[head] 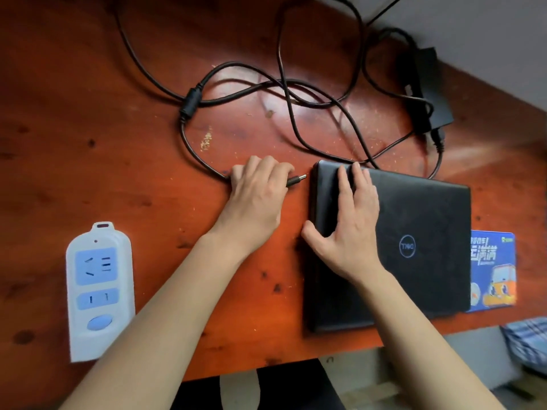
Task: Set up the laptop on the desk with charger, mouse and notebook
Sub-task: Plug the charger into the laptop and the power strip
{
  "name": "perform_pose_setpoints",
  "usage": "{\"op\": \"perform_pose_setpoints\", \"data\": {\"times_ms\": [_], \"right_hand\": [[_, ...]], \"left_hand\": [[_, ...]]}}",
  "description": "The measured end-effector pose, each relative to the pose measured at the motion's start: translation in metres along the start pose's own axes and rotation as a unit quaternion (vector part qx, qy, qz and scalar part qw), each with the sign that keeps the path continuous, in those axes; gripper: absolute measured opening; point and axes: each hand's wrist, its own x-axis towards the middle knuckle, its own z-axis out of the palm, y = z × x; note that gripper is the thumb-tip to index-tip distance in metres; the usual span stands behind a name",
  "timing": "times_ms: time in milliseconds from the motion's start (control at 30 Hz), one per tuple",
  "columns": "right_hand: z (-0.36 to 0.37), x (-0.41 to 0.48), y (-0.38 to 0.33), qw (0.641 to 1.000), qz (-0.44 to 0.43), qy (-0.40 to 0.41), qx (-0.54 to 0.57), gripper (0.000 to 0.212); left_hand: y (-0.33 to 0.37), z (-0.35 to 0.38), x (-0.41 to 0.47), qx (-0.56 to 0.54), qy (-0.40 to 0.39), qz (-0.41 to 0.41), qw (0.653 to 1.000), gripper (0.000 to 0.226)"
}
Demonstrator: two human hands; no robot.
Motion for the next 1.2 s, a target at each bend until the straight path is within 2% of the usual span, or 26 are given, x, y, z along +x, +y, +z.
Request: {"op": "perform_pose_setpoints", "data": {"times_ms": [167,433,767,967,1067,1200], "right_hand": [[0.003,0.0,-0.002,1.0,0.008,0.018,-0.004,0.099],[0.005,0.001,-0.001,1.0,0.005,0.03,0.0,0.097],[0.006,0.0,0.001,1.0,0.004,0.027,-0.004,0.096],[0.006,0.0,0.002,1.0,0.004,0.026,-0.004,0.098],[0.005,0.0,0.001,1.0,0.004,0.02,-0.004,0.098],[-0.005,0.0,0.008,1.0,-0.006,0.017,0.013,0.085]], "left_hand": [[-0.001,-0.001,0.009,-0.021,-0.014,0.02,0.999,0.02],[-0.004,0.004,0.012,-0.021,0.009,0.045,0.999,0.02],[0.0,0.005,0.013,-0.03,0.011,0.03,0.999,0.018],[-0.004,0.001,0.033,-0.015,-0.031,0.106,0.994,0.018],[-0.006,-0.001,0.033,-0.02,-0.043,0.111,0.993,0.019],[-0.015,-0.008,0.025,0.01,-0.02,0.091,0.996,0.028]]}}
